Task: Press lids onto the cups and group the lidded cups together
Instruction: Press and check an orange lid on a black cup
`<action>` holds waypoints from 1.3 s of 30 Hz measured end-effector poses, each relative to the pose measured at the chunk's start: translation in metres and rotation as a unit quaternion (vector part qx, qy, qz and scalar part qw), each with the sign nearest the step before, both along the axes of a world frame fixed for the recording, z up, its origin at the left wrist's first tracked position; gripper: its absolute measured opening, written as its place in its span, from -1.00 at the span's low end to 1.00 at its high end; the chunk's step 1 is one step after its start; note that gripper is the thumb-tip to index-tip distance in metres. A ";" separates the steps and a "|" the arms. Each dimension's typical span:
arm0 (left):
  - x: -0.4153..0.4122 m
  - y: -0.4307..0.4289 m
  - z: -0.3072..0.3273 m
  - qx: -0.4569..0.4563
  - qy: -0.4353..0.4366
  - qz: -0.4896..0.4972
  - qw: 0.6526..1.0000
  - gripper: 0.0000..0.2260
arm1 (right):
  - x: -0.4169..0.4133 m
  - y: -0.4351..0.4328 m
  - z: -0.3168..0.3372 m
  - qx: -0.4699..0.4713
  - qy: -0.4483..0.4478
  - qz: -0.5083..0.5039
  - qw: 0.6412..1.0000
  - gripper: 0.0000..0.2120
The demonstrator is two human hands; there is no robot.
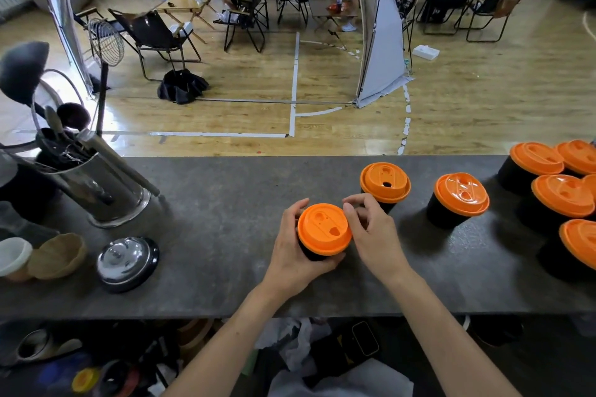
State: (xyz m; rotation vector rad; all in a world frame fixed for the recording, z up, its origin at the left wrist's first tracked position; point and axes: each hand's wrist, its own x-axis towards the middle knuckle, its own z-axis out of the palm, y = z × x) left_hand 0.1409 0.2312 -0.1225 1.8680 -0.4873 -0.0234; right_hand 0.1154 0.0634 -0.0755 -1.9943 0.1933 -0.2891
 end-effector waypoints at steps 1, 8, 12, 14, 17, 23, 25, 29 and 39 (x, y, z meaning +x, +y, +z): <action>0.001 0.001 0.000 -0.005 -0.001 -0.002 1.000 -0.11 | 0.000 0.000 0.001 -0.019 0.002 0.007 1.000 -0.93; 0.002 0.001 0.000 -0.012 0.026 -0.021 0.999 -0.12 | 0.004 0.001 0.003 0.041 0.054 0.009 0.998 -0.85; 0.002 -0.002 0.004 -0.026 0.046 -0.014 0.999 -0.07 | 0.002 0.001 -0.001 0.047 0.048 0.017 0.998 -0.85; 0.003 -0.002 0.003 -0.024 0.036 -0.009 0.999 -0.15 | 0.002 -0.002 -0.002 0.021 0.053 0.036 0.998 -0.85; 0.005 -0.001 0.002 -0.020 0.021 -0.012 1.000 -0.23 | 0.004 -0.005 -0.002 0.005 0.073 0.060 0.995 -0.82; 0.005 0.001 0.003 -0.026 0.034 -0.011 0.999 -0.29 | 0.007 0.001 -0.002 0.038 0.066 0.043 0.996 -0.76; 0.007 0.002 0.003 -0.027 0.042 -0.021 0.999 -0.29 | 0.006 0.001 -0.004 0.074 0.077 0.041 0.993 -0.71; 0.008 0.002 0.005 -0.037 0.089 -0.029 0.995 -0.31 | 0.005 -0.002 -0.006 0.060 0.078 0.059 0.993 -0.73; 0.022 0.000 0.160 -0.251 0.182 0.026 0.950 -0.31 | -0.012 0.031 0.094 0.181 -0.066 0.112 0.975 -0.42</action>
